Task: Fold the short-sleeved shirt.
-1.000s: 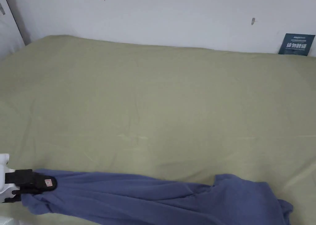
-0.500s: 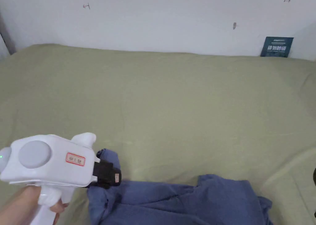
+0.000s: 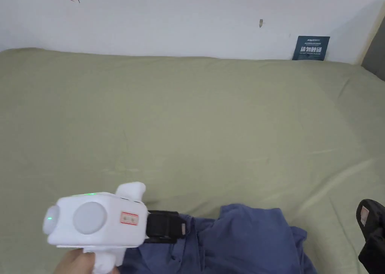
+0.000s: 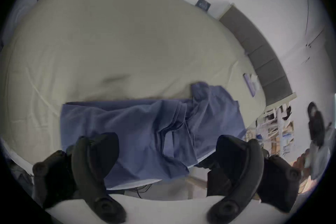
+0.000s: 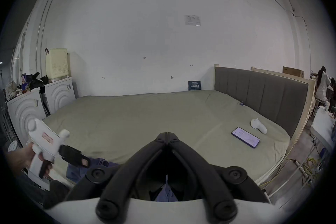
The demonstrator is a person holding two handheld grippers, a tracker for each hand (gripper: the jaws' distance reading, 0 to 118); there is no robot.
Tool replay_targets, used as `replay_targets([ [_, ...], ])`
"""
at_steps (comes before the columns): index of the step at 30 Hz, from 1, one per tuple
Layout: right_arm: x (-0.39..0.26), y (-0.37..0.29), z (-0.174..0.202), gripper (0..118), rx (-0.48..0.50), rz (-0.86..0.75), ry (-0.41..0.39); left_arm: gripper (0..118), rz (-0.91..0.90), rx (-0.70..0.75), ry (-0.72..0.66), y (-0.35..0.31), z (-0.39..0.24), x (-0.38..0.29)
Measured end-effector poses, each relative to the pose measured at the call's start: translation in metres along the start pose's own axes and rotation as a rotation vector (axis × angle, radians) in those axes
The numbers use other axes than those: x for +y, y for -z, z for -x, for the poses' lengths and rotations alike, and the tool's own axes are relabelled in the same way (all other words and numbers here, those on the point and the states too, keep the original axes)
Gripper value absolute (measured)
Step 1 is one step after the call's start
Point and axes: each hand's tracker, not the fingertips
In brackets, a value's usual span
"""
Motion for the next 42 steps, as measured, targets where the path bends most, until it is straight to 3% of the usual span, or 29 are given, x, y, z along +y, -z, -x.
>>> replay_targets([
  [1,0.000,0.002,0.002,0,0.007,0.000,0.002,105,-0.046,-0.014,-0.031,-0.017,0.008,-0.001],
  [2,-0.001,0.003,0.004,0,0.014,0.000,0.003,87,-0.056,-0.030,-0.041,-0.027,0.019,0.001],
  [3,0.000,0.004,0.006,0,0.022,0.004,0.002,49,-0.066,-0.015,-0.040,-0.034,0.028,0.002],
  [4,-0.001,0.006,0.008,0,0.031,0.007,-0.001,0,-0.079,-0.032,-0.086,-0.034,0.037,0.001],
  [9,-0.002,0.006,0.015,0,0.045,0.014,-0.009,0,0.018,-0.089,-0.179,0.003,0.062,-0.002],
  [12,-0.003,0.004,0.014,0,0.038,0.023,-0.016,0,0.086,-0.096,-0.142,0.048,0.048,-0.012],
  [15,-0.003,0.003,0.011,0,0.023,0.030,-0.020,0,0.142,-0.311,-0.241,0.097,0.033,-0.024],
  [17,-0.004,0.003,0.009,0,0.010,0.040,-0.026,0,0.169,-0.191,-0.211,0.125,0.023,-0.033],
  [18,-0.004,0.004,0.008,0,0.008,0.048,-0.027,0,0.129,-0.204,-0.213,0.125,0.020,-0.037],
  [23,-0.003,0.006,0.012,0,0.013,0.055,-0.036,0,0.115,-0.165,-0.165,0.083,0.013,-0.027],
  [27,-0.001,0.010,0.021,0,0.043,0.049,-0.039,0,-0.038,-0.202,-0.128,0.001,0.029,-0.013],
  [29,0.000,0.014,0.030,0,0.062,0.043,-0.049,0,-0.092,-0.109,-0.132,-0.037,0.056,-0.013],
  [33,0.002,0.015,0.040,0,0.098,0.035,-0.049,0,-0.074,0.006,-0.210,-0.054,0.109,-0.023],
  [35,0.000,0.016,0.044,0,0.103,0.038,-0.060,7,-0.060,-0.039,-0.226,-0.051,0.129,-0.027],
  [36,0.000,0.017,0.045,0,0.106,0.041,-0.062,27,-0.061,-0.054,-0.231,-0.046,0.135,-0.026],
  [37,-0.001,0.018,0.045,0,0.109,0.048,-0.062,78,-0.041,-0.112,-0.241,-0.038,0.139,-0.026],
  [38,-0.001,0.018,0.046,0,0.109,0.053,-0.061,107,-0.009,-0.164,-0.255,-0.029,0.142,-0.026],
  [39,-0.002,0.018,0.046,0,0.109,0.056,-0.060,114,-0.004,-0.201,-0.272,-0.021,0.144,-0.027],
  [42,-0.002,0.017,0.046,0,0.107,0.060,-0.061,112,0.044,-0.280,-0.338,0.009,0.150,-0.025],
])
